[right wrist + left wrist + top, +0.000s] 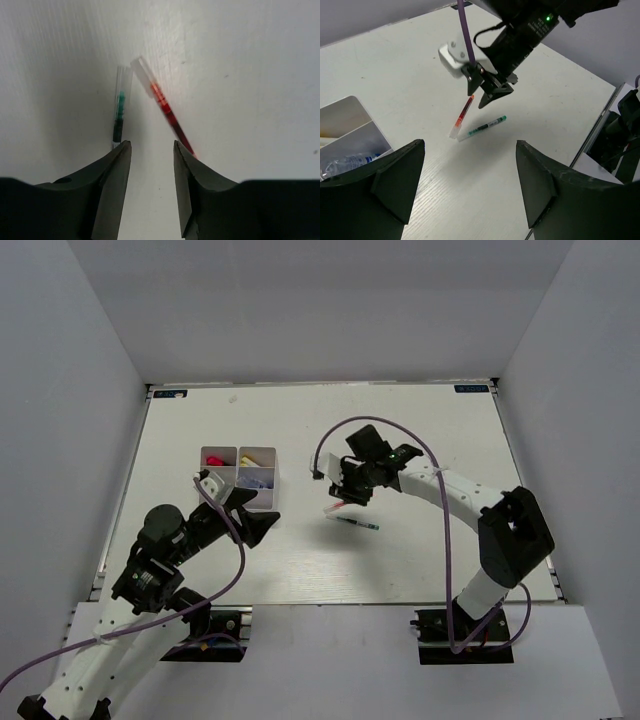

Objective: Sort the stationery into containers
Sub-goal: Pick up the pen from the center of the board.

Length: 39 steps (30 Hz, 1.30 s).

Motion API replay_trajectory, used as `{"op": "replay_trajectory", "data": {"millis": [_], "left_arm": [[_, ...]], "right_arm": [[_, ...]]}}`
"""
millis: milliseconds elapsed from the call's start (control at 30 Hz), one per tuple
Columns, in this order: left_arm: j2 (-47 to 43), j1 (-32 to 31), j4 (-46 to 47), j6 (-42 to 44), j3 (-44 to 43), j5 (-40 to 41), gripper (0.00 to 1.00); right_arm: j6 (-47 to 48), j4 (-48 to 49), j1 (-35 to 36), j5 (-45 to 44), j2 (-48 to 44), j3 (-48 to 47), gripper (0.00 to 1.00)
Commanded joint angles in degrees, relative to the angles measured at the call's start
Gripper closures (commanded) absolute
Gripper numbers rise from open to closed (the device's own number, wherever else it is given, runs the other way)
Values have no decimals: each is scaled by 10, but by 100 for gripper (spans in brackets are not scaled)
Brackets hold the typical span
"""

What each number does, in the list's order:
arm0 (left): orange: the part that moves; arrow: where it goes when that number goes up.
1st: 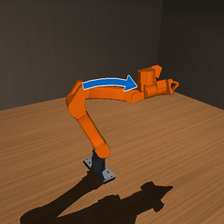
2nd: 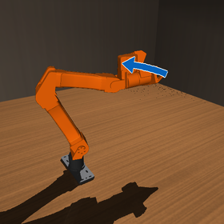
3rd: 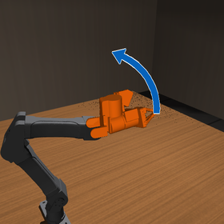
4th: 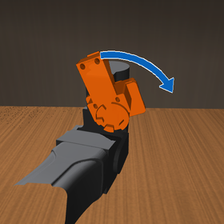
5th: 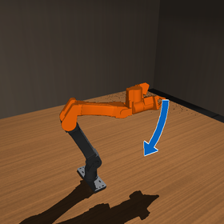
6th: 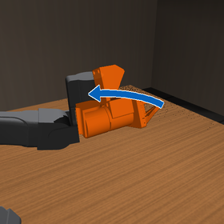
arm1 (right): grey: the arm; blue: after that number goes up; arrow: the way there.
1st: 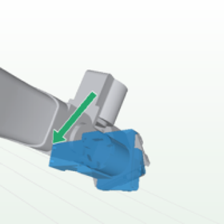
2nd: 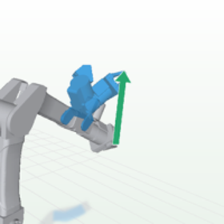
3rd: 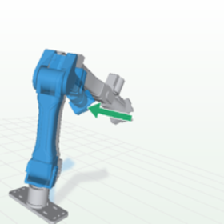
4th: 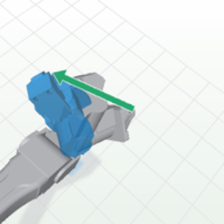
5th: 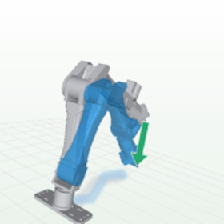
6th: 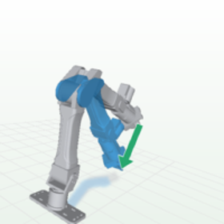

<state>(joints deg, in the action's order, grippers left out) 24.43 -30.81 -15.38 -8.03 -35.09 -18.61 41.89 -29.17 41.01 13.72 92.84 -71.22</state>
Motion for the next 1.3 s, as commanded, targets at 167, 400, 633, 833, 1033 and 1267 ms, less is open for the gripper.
{"op": "replay_trajectory", "data": {"millis": [167, 400, 633, 833, 1033, 1267], "left_arm": [[-1, 4, -12, 0, -23, 8, 16], [-1, 4, -18, 0, -23, 8, 16], [-6, 4, -18, 0, -23, 8, 16], [-6, 4, -18, 0, -23, 8, 16], [-6, 4, -18, 0, -23, 8, 16], [-6, 4, -18, 0, -23, 8, 16]], "right_arm": [[186, -26, -21, -2, 49, 19, 50], [257, -35, -22, -16, 120, -23, 42], [284, -38, -25, -5, 152, -52, 40], [304, -95, -23, 27, 186, -107, 40], [331, -198, -20, 57, 242, -185, 42], [338, -221, -21, 60, 254, -198, 45]]}}
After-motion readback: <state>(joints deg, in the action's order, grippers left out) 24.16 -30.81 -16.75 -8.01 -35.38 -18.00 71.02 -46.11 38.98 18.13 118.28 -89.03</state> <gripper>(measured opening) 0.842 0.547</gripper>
